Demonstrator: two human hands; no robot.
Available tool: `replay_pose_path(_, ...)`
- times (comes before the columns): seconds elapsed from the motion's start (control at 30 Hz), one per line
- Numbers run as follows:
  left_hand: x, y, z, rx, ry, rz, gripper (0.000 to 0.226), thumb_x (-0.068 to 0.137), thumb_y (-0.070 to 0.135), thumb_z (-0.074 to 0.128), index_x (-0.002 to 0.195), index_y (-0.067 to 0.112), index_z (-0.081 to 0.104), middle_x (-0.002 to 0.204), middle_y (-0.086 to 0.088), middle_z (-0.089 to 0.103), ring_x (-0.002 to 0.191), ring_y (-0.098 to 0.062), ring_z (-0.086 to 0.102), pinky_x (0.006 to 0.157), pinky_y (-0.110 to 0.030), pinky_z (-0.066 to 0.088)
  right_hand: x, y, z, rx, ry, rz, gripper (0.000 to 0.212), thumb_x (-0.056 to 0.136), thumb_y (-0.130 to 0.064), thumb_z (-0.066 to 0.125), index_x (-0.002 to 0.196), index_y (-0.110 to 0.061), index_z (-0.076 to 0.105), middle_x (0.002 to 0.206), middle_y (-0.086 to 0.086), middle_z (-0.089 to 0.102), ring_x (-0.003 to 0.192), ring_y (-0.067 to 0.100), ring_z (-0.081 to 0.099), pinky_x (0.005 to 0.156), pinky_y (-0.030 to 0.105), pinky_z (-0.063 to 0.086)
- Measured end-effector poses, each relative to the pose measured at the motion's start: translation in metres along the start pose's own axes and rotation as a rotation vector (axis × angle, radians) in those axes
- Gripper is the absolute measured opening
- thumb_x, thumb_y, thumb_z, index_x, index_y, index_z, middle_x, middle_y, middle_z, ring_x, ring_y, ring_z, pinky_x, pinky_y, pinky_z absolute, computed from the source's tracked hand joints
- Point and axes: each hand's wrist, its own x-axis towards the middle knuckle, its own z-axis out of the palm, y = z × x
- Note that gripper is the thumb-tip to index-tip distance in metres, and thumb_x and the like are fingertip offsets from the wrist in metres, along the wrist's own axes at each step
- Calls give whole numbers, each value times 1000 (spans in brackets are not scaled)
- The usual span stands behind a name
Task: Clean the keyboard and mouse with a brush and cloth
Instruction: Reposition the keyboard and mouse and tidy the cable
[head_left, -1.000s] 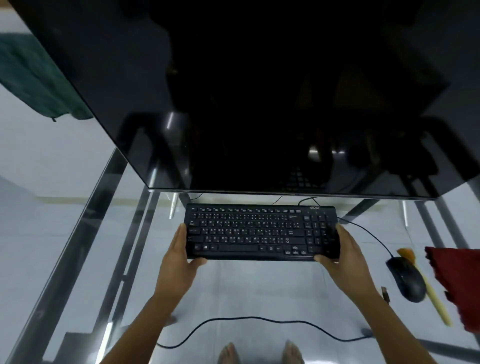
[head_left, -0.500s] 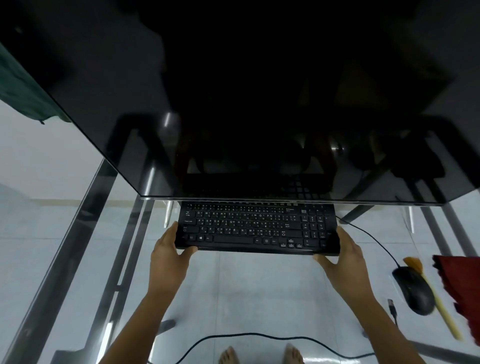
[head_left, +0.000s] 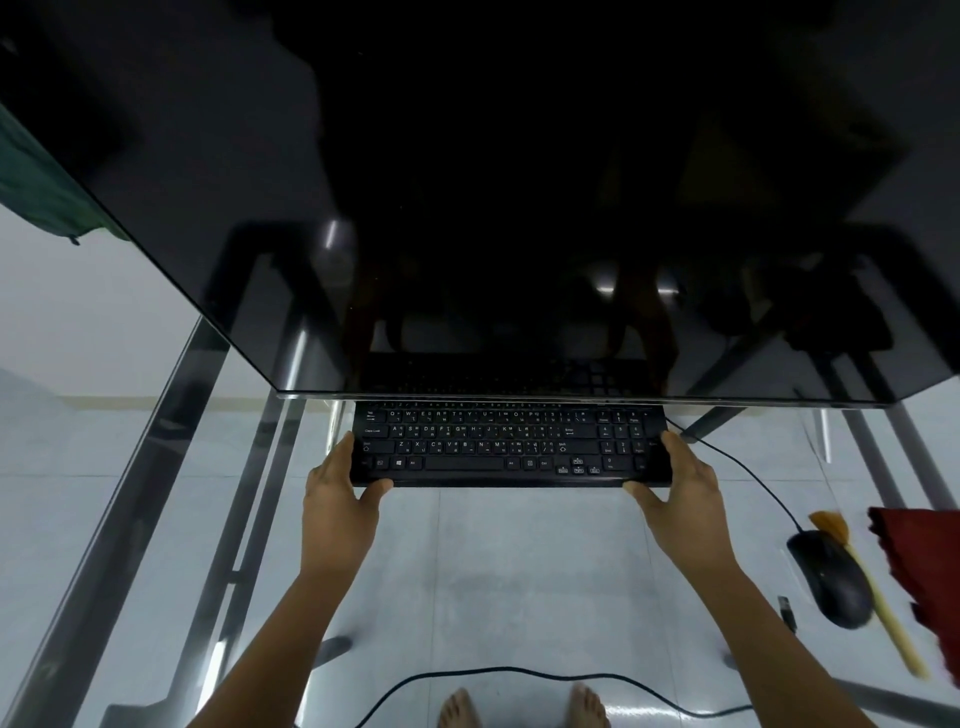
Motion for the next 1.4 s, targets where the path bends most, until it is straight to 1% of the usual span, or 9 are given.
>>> replay_pose_path(0.37,3,1,2,22,2,13,57,80,8,75,130,18,51,92,13,57,99,-24,56,88,-37,47,0,-6,-2,4,7,-4,72,78,-16,79,140,-9,43,128,11,58,118,33,49,96,44,47)
replay_pose_path(0.53,4,-1,1,37,-20,-2,51,79,11,76,121,23,51,89,14,59,95,-24,59,85,-44,53,2,-4,-2,-8,3,-15,68,78,-18,78,136,-10,44,126,7,60,116,31,51,94,43,50)
replay_pose_path(0.7,4,1,0,54,-18,-15,51,80,12,75,125,16,53,92,9,57,100,-22,54,85,-37,48,2,-4,-1,-8,6,-14,72,79,-15,78,140,-7,42,134,9,56,121,32,48,98,42,46)
replay_pose_path(0.77,2,0,1,89,-20,-7,48,81,16,75,124,15,53,100,3,61,106,-25,54,88,-43,51,2,-5,-3,1,1,-20,71,80,-15,77,141,-7,41,136,9,54,124,31,46,99,40,43)
replay_pose_path(0.87,-3,2,5,143,2,4,56,85,24,71,133,6,49,129,-12,56,126,-30,46,103,-47,44,0,-6,-9,15,8,-44,66,83,-12,73,141,-8,42,136,8,53,126,31,44,99,35,40)
replay_pose_path(1.07,-28,47,36,142,-20,220,49,90,18,64,132,-2,52,136,-17,53,132,-31,43,110,-45,37,-6,19,-40,-48,71,-19,56,89,-15,68,140,-7,46,138,14,52,128,31,48,106,39,40)
replay_pose_path(1.2,-46,88,76,154,-189,380,51,93,37,46,132,5,54,139,-8,53,134,-24,42,113,-38,31,-19,55,-72,-129,173,56,44,86,-9,68,128,-8,57,125,16,59,112,34,58,98,45,47)
replay_pose_path(1.27,-53,111,97,165,-262,448,58,92,44,36,133,8,55,141,-5,52,135,-21,40,114,-35,26,-25,81,-87,-149,211,100,41,81,-2,69,122,-5,61,116,18,62,104,35,58,91,40,46)
replay_pose_path(1.4,-66,150,135,205,-378,562,54,93,42,38,135,11,53,143,-4,49,138,-20,37,115,-34,22,-37,124,-108,-245,185,153,30,80,-9,68,110,-11,67,104,14,64,93,30,55,80,32,44)
